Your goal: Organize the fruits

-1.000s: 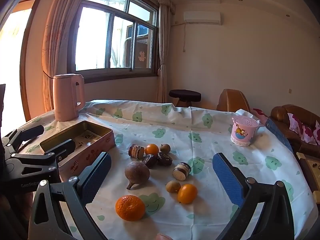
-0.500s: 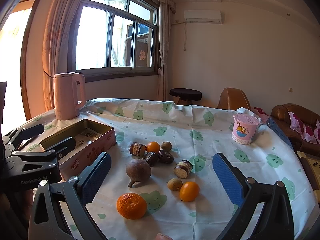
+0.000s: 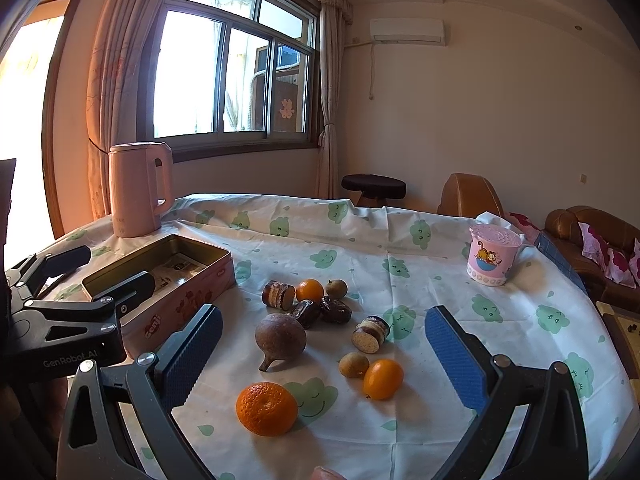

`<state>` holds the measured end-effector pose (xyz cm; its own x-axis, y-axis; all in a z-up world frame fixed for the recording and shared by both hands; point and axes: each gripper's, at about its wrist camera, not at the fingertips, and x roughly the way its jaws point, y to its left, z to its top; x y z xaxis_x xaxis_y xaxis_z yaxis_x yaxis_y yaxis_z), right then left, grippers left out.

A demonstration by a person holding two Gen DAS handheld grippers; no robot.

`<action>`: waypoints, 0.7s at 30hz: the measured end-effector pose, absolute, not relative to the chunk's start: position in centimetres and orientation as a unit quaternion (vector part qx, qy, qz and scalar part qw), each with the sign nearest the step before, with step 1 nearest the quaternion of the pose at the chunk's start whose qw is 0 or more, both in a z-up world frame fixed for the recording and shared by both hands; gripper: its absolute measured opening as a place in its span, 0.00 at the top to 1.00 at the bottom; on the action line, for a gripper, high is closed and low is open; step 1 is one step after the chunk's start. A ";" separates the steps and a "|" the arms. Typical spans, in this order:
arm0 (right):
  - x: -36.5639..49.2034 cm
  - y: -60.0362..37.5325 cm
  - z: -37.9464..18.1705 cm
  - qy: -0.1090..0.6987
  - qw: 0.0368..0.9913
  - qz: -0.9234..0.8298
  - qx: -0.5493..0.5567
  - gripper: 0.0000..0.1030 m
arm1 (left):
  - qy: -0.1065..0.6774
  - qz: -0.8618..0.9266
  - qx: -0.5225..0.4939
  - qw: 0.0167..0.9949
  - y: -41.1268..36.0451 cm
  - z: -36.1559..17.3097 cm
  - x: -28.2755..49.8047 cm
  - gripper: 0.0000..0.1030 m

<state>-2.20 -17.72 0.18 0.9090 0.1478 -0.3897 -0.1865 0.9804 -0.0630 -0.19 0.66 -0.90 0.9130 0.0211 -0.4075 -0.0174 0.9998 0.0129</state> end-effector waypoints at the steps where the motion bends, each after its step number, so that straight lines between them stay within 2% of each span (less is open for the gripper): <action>1: -2.3 -17.7 0.2 0.195 0.976 0.085 -0.050 0.01 | 0.208 0.010 0.004 0.978 0.7 -0.9 -0.2 0.00; 21: -1.8 -17.6 -0.4 0.204 0.974 0.090 -0.050 0.01 | 0.209 0.010 0.005 0.978 0.7 -0.9 -0.2 0.00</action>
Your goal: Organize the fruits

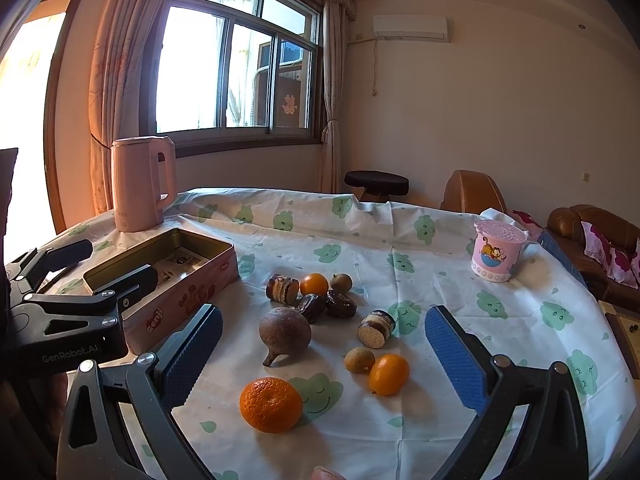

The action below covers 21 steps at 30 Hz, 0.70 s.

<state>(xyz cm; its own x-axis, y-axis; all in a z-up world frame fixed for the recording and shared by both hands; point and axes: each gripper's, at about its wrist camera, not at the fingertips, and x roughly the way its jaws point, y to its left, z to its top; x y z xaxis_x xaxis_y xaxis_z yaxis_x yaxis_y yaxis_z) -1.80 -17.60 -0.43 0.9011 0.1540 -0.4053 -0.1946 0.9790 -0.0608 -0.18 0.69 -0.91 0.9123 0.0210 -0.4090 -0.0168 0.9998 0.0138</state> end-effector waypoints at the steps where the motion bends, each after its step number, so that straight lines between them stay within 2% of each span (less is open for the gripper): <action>1: -1.8 -17.6 -0.4 0.203 0.974 0.090 -0.049 0.01 | 0.209 0.010 0.005 0.978 0.7 -0.9 -0.2 0.00; 21: -1.2 -18.8 -1.0 0.211 0.973 0.081 -0.043 0.01 | 0.226 0.006 0.010 0.974 0.1 -1.8 0.2 0.00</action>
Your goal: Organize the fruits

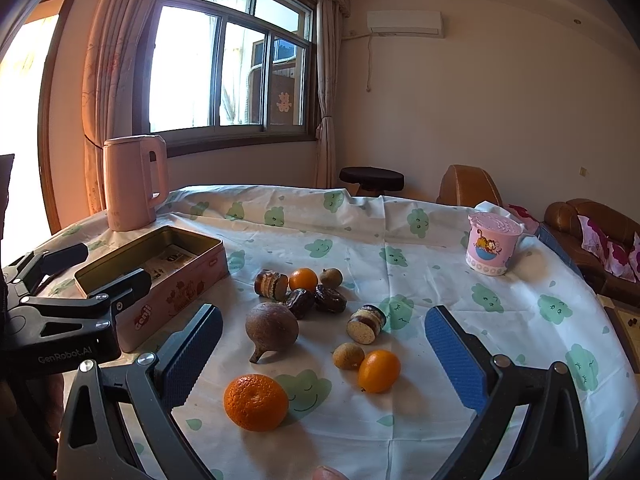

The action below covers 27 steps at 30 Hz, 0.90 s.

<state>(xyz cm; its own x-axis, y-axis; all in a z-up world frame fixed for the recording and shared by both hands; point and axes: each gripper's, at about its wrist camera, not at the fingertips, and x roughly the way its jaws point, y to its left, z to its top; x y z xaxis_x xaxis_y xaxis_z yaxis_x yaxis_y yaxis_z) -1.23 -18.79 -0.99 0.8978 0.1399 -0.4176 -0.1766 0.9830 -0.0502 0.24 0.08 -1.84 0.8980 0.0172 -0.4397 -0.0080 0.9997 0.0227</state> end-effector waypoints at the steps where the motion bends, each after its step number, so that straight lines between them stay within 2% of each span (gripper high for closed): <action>1: -1.2 -19.0 -1.1 0.212 0.973 0.080 -0.042 0.01 | 0.229 0.005 0.011 0.973 -0.1 -1.9 0.4 0.00; 13: -0.2 -24.5 -4.3 0.248 0.968 0.009 -0.037 0.01 | 0.266 -0.102 0.025 0.958 -6.3 -3.9 0.3 0.03; 16: -0.1 -25.9 -4.8 0.251 0.968 -0.002 -0.023 0.01 | 0.285 -0.129 0.035 0.949 -8.2 -4.8 0.5 0.10; 18: 0.1 -26.5 -5.1 0.255 0.967 -0.006 -0.020 0.03 | 0.295 -0.132 0.048 0.945 -9.1 -5.2 0.6 0.21; 19: 0.2 -26.8 -5.2 0.258 0.966 -0.003 -0.017 0.05 | 0.297 -0.136 0.050 0.944 -9.3 -5.2 0.6 0.22; 22: 0.8 -27.3 -5.6 0.272 0.962 0.012 -0.002 0.14 | 0.321 -0.141 0.073 0.934 -10.4 -5.8 1.0 0.23; 25: 1.1 -26.6 -5.5 0.281 0.959 0.031 -0.014 0.23 | 0.332 -0.150 0.095 0.926 -11.2 -6.3 1.1 0.34; 27: 1.5 -26.1 -5.5 0.288 0.956 0.049 -0.019 0.31 | 0.342 -0.161 0.095 0.921 -11.1 -6.5 1.3 0.46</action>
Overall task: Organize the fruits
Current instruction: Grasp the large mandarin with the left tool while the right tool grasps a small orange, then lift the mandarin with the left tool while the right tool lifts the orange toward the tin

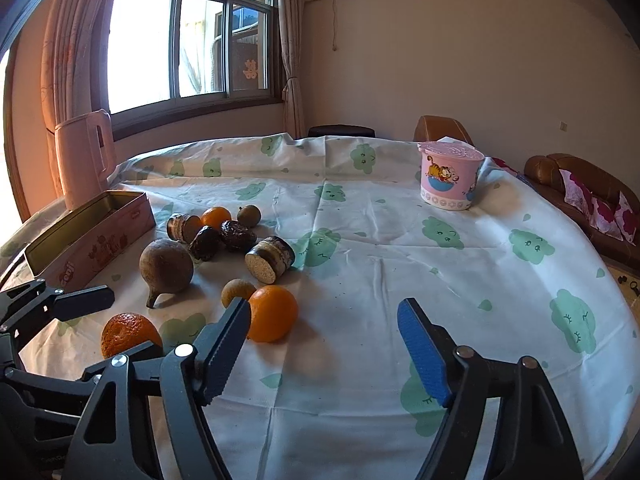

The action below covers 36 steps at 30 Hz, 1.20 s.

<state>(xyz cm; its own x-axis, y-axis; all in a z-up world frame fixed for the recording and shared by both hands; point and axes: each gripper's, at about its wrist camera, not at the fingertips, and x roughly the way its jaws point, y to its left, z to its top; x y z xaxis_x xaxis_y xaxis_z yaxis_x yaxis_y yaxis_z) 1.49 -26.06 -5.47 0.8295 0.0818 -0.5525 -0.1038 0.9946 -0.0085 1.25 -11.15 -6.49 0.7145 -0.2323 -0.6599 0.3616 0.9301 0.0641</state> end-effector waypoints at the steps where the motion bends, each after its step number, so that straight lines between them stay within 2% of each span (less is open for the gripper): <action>1: 1.7 -25.8 -5.5 0.293 0.954 0.059 -0.018 0.33 | 0.345 -0.169 0.091 0.919 -11.1 -6.6 1.3 0.49; 4: 2.6 -24.7 -5.6 0.312 0.946 0.085 -0.025 0.36 | 0.346 -0.177 0.085 0.918 -10.8 -6.5 1.2 0.53; 6: 3.4 -24.1 -5.9 0.327 0.940 0.094 -0.031 0.48 | 0.345 -0.180 0.077 0.918 -10.5 -6.4 1.2 0.54; 15: 5.3 -23.7 -7.1 0.375 0.920 0.105 -0.029 0.62 | 0.324 -0.132 0.031 0.936 -6.0 -5.2 3.6 0.54; 21: 5.7 -23.6 -7.3 0.385 0.916 0.112 -0.030 0.65 | 0.311 -0.119 0.015 0.943 -4.9 -5.4 4.0 0.54; 36: 3.5 -22.9 -6.1 0.309 0.943 0.102 -0.063 0.65 | 0.274 -0.098 0.019 0.957 -4.5 -4.9 2.8 0.54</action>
<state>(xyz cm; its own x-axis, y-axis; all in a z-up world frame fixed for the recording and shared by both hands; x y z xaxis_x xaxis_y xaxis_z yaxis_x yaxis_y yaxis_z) 3.45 -22.87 -6.10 0.7882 0.1538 -0.5958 -0.2316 0.9712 -0.0557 2.81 -4.55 -4.89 0.8305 -0.1778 -0.5278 0.1983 0.9800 -0.0182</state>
